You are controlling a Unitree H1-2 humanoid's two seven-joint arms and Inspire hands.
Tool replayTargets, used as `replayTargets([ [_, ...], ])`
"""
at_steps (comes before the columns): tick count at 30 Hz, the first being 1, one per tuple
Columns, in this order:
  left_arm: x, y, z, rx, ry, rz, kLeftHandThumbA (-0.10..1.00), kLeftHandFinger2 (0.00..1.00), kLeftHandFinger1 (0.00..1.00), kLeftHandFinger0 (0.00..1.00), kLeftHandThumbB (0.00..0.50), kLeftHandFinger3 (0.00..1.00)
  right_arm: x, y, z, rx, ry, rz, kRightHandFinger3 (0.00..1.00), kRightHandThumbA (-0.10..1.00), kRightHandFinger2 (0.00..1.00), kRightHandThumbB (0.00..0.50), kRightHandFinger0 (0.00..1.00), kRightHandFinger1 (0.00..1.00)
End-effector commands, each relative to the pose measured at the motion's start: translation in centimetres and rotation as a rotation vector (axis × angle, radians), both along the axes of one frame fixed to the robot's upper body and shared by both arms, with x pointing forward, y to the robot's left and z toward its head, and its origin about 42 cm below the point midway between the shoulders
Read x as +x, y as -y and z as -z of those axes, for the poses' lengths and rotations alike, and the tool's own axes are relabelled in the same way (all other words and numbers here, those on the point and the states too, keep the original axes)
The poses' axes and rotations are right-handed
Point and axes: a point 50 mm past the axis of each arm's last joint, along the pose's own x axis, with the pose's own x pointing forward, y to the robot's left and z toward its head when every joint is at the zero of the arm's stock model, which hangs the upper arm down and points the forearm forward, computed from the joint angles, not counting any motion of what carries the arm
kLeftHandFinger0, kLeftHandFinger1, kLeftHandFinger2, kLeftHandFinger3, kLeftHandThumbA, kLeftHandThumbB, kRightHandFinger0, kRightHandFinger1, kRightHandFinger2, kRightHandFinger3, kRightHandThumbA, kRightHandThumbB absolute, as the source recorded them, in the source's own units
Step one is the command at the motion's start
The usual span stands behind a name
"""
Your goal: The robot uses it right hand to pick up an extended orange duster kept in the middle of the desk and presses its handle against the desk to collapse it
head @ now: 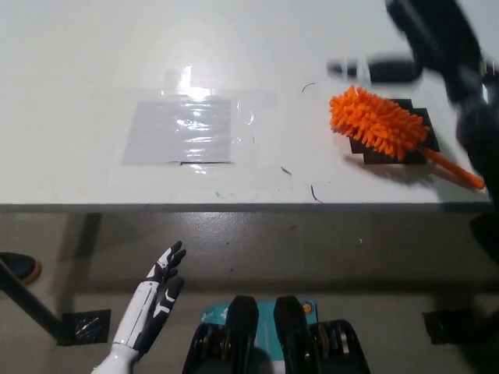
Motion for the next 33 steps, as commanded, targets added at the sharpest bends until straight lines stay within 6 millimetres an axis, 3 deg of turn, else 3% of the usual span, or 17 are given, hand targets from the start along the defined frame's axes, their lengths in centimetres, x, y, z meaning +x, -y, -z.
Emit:
replayTargets([
  [1, 2.4, 1.0, -1.7, -0.023, 0.086, 0.061, 1.00, 1.00, 1.00, 1.00, 0.117, 1.00, -24.2, 3.8, -0.4, 0.373, 0.336, -0.344, 1.00, 1.00, 1.00, 0.376, 1.00, 1.00],
  [2, 2.4, 1.0, -1.7, -0.027, 0.089, 0.060, 1.00, 1.00, 1.00, 1.00, 0.117, 1.00, -25.1, 3.7, 1.1, 0.411, 0.285, -0.333, 1.00, 1.00, 1.00, 0.376, 1.00, 1.00],
  [3, 2.2, 1.0, -1.5, -0.027, 0.088, 0.062, 1.00, 1.00, 1.00, 1.00, 0.115, 1.00, -25.9, 3.7, 2.5, 0.441, 0.254, -0.314, 1.00, 1.00, 1.00, 0.326, 1.00, 1.00],
  [4, 2.0, 1.0, -1.5, -0.030, 0.087, 0.060, 1.00, 1.00, 1.00, 1.00, 0.108, 1.00, -26.2, 3.3, 4.5, 0.533, 0.205, -0.322, 1.00, 1.00, 1.00, 0.243, 1.00, 1.00],
  [5, 2.0, 1.1, -1.5, -0.030, 0.086, 0.058, 1.00, 1.00, 1.00, 1.00, 0.114, 1.00, -26.4, 3.0, 5.7, 0.576, 0.160, -0.292, 1.00, 1.00, 1.00, 0.265, 1.00, 1.00],
  [8, 2.0, 1.1, -1.5, -0.030, 0.086, 0.058, 1.00, 1.00, 1.00, 1.00, 0.114, 1.00, -26.6, 3.0, 5.9, 0.583, 0.152, -0.286, 1.00, 1.00, 1.00, 0.264, 1.00, 1.00],
  [10, 1.9, 1.1, -1.6, -0.037, 0.084, 0.042, 1.00, 1.00, 1.00, 1.00, 0.151, 1.00, -26.7, 2.0, 10.6, 0.679, -0.040, -0.192, 1.00, 1.00, 1.00, 0.261, 1.00, 1.00],
  [12, 2.1, 1.1, -1.8, -0.030, 0.090, 0.048, 1.00, 1.00, 1.00, 1.00, 0.151, 1.00, -25.0, 2.2, 13.4, 0.686, -0.087, -0.101, 1.00, 1.00, 1.00, 0.269, 1.00, 1.00],
  [14, 3.5, 1.5, -2.7, -0.027, 0.119, 0.060, 1.00, 1.00, 1.00, 1.00, 0.146, 1.00, -23.1, 2.2, 14.4, 0.768, -0.147, -0.104, 1.00, 1.00, 1.00, 0.298, 1.00, 1.00],
  [16, 3.8, 1.6, -3.1, -0.028, 0.135, 0.068, 1.00, 1.00, 1.00, 1.00, 0.141, 1.00, -21.5, 1.7, 15.7, 0.826, -0.219, -0.114, 1.00, 1.00, 1.00, 0.262, 1.00, 1.00],
  [18, 4.3, 1.7, -3.6, -0.035, 0.143, 0.071, 1.00, 1.00, 1.00, 1.00, 0.121, 1.00, -20.0, 1.3, 16.8, 0.848, -0.265, -0.110, 1.00, 1.00, 1.00, 0.292, 1.00, 1.00],
  [21, 4.2, 1.8, -3.8, -0.040, 0.155, 0.072, 1.00, 1.00, 1.00, 1.00, 0.075, 1.00, -18.3, 0.9, 18.8, 0.861, -0.357, -0.096, 1.00, 1.00, 1.00, 0.270, 1.00, 1.00],
  [26, 4.1, 1.7, -4.0, -0.052, 0.164, 0.068, 1.00, 1.00, 1.00, 1.00, 0.056, 1.00, -16.9, 1.1, 20.8, 0.894, -0.455, -0.085, 1.00, 1.00, 1.00, 0.278, 1.00, 1.00],
  [31, 3.9, 1.9, -4.3, -0.052, 0.159, 0.076, 1.00, 1.00, 1.00, 1.00, 0.083, 1.00, -15.8, 2.3, 20.9, 0.954, -0.545, -0.087, 1.00, 1.00, 1.00, 0.204, 1.00, 1.00],
  [33, 3.9, 1.8, -4.3, -0.053, 0.159, 0.076, 1.00, 1.00, 1.00, 1.00, 0.083, 1.00, -15.7, 2.3, 20.9, 0.957, -0.549, -0.090, 1.00, 1.00, 1.00, 0.202, 1.00, 1.00],
])
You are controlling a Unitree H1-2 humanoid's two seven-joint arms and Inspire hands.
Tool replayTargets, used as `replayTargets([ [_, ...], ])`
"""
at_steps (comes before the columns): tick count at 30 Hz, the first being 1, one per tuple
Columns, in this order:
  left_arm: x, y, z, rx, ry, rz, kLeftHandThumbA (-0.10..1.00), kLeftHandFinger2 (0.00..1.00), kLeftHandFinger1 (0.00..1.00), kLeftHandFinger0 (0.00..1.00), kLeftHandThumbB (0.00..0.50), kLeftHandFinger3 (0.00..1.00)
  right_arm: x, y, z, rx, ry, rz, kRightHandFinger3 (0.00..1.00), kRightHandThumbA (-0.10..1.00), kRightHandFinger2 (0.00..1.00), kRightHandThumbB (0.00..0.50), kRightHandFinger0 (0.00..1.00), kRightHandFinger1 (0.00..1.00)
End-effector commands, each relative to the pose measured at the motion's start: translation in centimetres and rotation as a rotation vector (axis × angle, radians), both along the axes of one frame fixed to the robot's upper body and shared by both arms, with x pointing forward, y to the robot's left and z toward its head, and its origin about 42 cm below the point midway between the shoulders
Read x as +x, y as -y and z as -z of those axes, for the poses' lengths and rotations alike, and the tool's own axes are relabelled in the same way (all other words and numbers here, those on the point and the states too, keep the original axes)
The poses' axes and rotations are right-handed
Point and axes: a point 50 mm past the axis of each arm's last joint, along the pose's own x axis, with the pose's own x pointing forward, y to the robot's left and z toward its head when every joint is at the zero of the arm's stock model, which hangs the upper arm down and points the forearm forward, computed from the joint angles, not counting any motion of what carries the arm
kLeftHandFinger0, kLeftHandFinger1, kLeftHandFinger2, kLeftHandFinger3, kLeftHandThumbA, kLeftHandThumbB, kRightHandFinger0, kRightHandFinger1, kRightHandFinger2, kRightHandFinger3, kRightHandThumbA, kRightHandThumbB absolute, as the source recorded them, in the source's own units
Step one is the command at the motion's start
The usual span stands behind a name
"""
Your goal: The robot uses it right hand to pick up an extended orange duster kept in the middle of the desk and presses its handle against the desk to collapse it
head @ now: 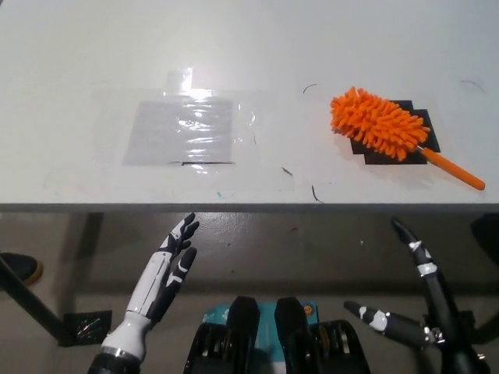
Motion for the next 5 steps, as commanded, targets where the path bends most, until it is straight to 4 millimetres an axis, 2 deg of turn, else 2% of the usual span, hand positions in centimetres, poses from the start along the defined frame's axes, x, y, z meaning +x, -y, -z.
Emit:
replayTargets([
  [1, 0.6, 0.6, -2.6, -0.037, 0.109, 0.041, 1.00, 1.00, 1.00, 1.00, 0.083, 1.00, 1.2, 1.1, -1.1, 0.190, 0.016, -0.036, 1.00, 1.00, 1.00, 0.201, 1.00, 1.00],
  [3, -0.2, 0.4, -2.3, -0.044, 0.092, 0.033, 1.00, 1.00, 1.00, 1.00, 0.086, 1.00, 2.6, 0.8, -1.3, 0.218, -0.031, -0.073, 1.00, 1.00, 1.00, 0.158, 1.00, 1.00],
  [5, -0.2, 0.4, -2.4, -0.045, 0.092, 0.033, 1.00, 1.00, 1.00, 1.00, 0.086, 1.00, 2.6, 0.8, -1.3, 0.221, -0.032, -0.076, 1.00, 1.00, 1.00, 0.155, 1.00, 1.00],
])
